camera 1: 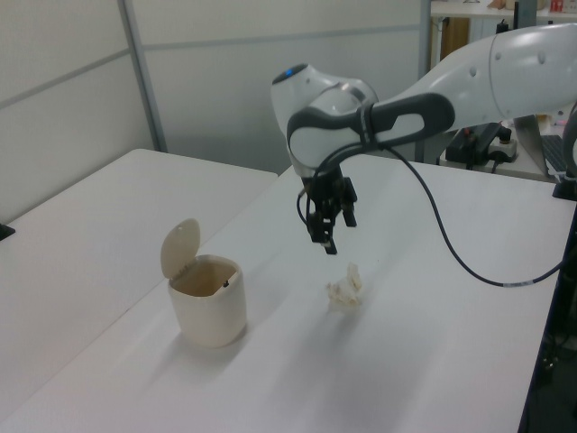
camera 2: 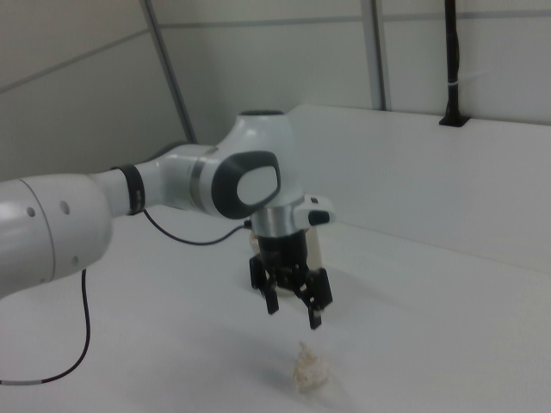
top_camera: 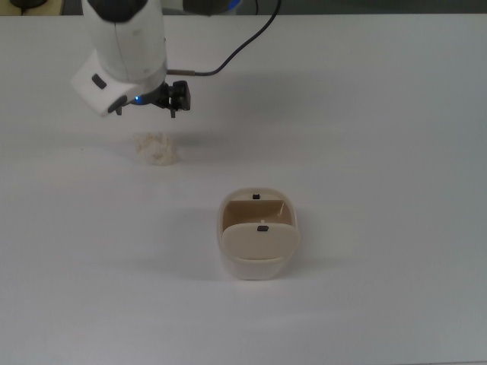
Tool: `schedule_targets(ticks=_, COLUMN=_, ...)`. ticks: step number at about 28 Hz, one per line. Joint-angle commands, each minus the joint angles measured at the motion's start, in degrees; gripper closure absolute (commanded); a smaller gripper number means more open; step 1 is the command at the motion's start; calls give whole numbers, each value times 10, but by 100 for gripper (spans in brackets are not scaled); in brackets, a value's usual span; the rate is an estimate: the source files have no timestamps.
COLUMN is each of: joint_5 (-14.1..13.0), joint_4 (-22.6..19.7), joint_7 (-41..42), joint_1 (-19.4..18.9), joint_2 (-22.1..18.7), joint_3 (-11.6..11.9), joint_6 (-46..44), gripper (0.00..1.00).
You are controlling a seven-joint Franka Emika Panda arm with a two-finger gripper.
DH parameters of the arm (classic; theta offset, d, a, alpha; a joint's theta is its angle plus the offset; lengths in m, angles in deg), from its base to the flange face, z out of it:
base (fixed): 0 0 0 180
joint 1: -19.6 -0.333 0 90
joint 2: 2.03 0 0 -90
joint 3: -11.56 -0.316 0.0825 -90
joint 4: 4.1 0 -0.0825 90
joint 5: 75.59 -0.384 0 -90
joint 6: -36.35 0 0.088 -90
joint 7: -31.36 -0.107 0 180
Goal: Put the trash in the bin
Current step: 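Move the gripper over the crumpled white paper and lower it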
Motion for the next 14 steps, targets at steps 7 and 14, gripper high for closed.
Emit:
schedule_targets(ticks=7, joint_5=12, joint_4=-47, joint_7=16, joint_1=21, joint_2=27, joint_3=3, joint_6=48, gripper=16)
schedule_targets(ticks=14, joint_5=13, joint_4=-47, joint_7=16, joint_1=29, joint_2=58, joint_3=3, joint_6=96, gripper=18)
